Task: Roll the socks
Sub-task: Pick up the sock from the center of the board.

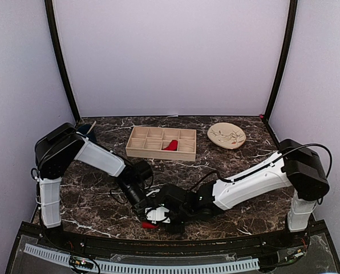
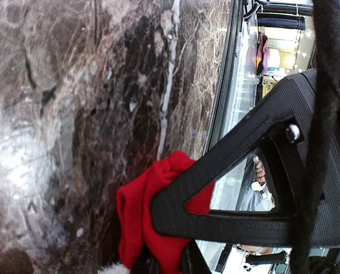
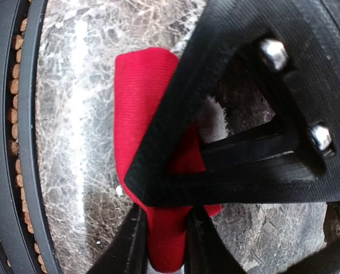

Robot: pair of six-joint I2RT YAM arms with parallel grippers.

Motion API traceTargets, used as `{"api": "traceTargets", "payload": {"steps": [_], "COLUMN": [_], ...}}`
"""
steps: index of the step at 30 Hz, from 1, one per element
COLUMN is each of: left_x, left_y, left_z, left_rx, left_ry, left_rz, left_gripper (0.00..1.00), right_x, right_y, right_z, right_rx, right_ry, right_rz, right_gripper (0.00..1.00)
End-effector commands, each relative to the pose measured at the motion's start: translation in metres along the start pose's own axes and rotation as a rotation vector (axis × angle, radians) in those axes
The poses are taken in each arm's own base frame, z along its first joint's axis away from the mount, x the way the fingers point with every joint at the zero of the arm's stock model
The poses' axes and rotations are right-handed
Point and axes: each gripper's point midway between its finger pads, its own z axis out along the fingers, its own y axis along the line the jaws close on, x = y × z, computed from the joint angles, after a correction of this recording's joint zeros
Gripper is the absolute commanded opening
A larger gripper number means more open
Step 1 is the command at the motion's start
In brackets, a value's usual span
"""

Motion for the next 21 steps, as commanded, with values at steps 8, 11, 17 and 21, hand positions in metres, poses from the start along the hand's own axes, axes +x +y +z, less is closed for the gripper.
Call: {"api": "traceTargets", "payload": {"steps": [8,11,17,21], "left_x": [0.019,0.014,0.01,0.011], "left_y": [0.045,0.045,0.043,0.05], "left_z": [-0.007,-0.021,-0.048,-0.065], "left_rx": [-0.26,-0.294,-0.37,-0.422], "left_ry": [0.064,0.024,-0.029,-0.065], "left_rz": [-0.088,-0.096,-0.105,-0.132], "left_gripper": [0.22,0.26,0.3,0.32], "right_x": [0.024,0.03,0.02,0.021], "right_y": [0.003,0.005,0.0,0.0], "right_z": [0.018,0.019,0.018,0.016], "right_rx": [-0.111,-0.133,-0.148,-0.167], "right_ry": [0.095,0.113,0.122,0.127], "right_rz": [0.072,0.1,0.132,0.157], "right_gripper": [0.04,0.03,0.02,0.01]}}
